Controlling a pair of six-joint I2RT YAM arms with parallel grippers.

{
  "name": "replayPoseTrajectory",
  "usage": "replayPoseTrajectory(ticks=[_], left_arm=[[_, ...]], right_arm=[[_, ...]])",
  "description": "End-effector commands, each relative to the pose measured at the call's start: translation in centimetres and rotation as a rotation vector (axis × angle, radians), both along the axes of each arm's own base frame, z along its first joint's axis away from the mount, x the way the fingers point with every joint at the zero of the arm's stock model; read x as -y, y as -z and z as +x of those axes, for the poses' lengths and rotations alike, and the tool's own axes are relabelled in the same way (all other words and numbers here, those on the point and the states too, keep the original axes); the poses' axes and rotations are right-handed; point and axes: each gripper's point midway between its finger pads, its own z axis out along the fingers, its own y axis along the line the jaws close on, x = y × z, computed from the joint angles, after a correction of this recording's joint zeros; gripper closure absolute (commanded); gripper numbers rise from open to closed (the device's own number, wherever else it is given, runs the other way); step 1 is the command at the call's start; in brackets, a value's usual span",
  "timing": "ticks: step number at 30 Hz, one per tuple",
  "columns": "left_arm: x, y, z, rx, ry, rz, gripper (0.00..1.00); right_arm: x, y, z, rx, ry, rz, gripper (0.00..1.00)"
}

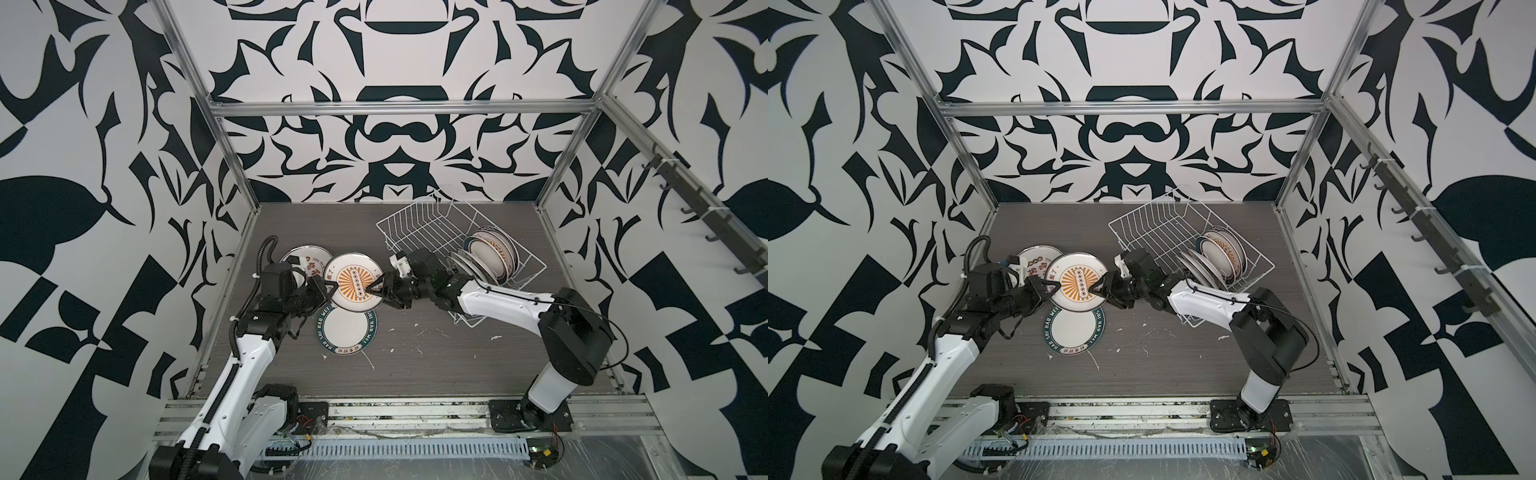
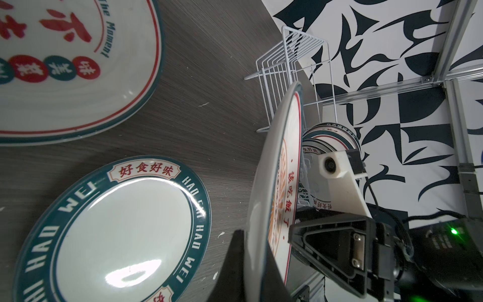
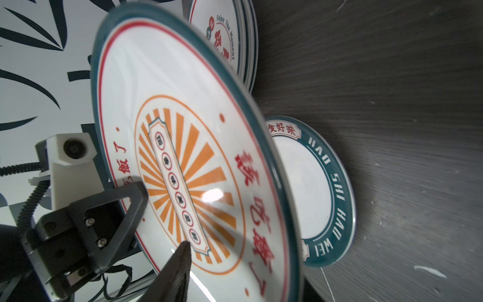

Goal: Unload the plates from the dish rack
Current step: Place the plate on the plate.

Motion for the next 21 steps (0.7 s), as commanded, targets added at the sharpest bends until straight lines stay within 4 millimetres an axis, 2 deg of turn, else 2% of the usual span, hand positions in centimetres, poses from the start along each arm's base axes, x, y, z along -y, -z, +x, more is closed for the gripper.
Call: replayPoseTrajectory(ticks=[1, 3, 7, 10, 12, 16, 21], left_arm=[[-0.2, -1.7, -0.3, 0.043, 0.000, 0.022, 1.00], [-0.3, -1.9, -0.3, 0.047, -0.002, 0.023, 1.00], [-0.5, -1.5, -0.7, 0.019, -0.005, 0.035, 1.00], [-0.8, -1.0, -1.3, -0.009, -0.012, 0.049, 1.00], [-1.3, -0.5, -1.9, -0.037, -0.025, 0.070, 1.00], [-2.3, 0.9, -3.2, -0.107, -0.064, 0.108, 1.00], [-2.9, 3.2, -4.3, -0.186, -0.098, 0.120, 1.00]], right_arm=[[1.2, -3.7, 0.9, 0.123, 0.021, -0.035, 0.46], [1.9, -3.4, 1.0, 0.130, 0.029, -0.081, 0.41], [3.5, -2.9, 1.0, 0.147, 0.042, -0.184, 0.40], [5.6, -3.0, 1.2, 0.203, 0.042, -0.329, 0.39], [7.7, -3.6, 1.3, 0.261, 0.031, -0.460, 0.39], [10.7, -6.2, 1.5, 0.377, -0.024, -0.650, 0.36], [13.3, -8.3, 1.7, 0.468, -0.053, -0.788, 0.33]])
